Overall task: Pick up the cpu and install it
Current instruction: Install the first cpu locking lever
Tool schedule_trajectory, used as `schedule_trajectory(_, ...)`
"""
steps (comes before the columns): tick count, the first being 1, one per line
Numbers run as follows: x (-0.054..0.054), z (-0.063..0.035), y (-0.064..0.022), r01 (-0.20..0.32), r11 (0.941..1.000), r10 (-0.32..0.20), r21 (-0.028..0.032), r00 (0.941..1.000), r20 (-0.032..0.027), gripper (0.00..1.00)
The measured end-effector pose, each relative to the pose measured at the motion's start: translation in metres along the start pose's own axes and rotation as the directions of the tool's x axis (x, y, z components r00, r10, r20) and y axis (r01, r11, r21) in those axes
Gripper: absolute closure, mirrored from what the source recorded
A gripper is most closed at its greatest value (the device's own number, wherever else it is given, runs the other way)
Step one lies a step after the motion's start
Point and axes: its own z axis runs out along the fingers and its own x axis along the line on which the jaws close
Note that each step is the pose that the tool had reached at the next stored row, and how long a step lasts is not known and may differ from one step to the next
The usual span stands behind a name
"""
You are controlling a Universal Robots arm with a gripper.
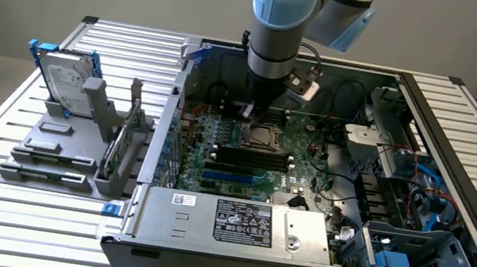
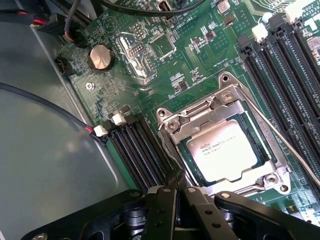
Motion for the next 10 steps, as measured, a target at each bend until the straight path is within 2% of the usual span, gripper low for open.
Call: schedule_trajectory(10, 0.0006, 0.0007, 0.0023, 0.017, 0.9998, -0.017, 0.0044, 0.9998, 0.0014, 0.89)
